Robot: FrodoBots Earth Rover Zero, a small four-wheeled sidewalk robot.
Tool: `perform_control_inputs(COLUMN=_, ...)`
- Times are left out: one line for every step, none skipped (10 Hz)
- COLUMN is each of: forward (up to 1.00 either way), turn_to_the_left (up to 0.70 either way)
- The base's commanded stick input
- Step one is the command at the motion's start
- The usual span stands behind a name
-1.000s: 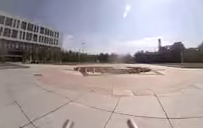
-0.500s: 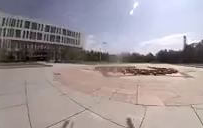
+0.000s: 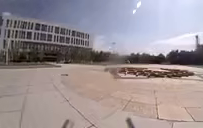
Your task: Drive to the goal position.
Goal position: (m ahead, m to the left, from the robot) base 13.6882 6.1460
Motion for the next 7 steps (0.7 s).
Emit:
perform_control_inputs(forward=0.7, turn_to_the_left=0.02)
perform_control_inputs(forward=0.7, turn_to_the_left=0.02)
perform_control_inputs(forward=0.7, turn_to_the_left=0.02)
perform_control_inputs(forward=0.7, turn_to_the_left=0.02)
perform_control_inputs(forward=0.7, turn_to_the_left=0.0)
perform_control_inputs(forward=0.7, turn_to_the_left=0.0)
perform_control_inputs(forward=0.7, turn_to_the_left=0.0)
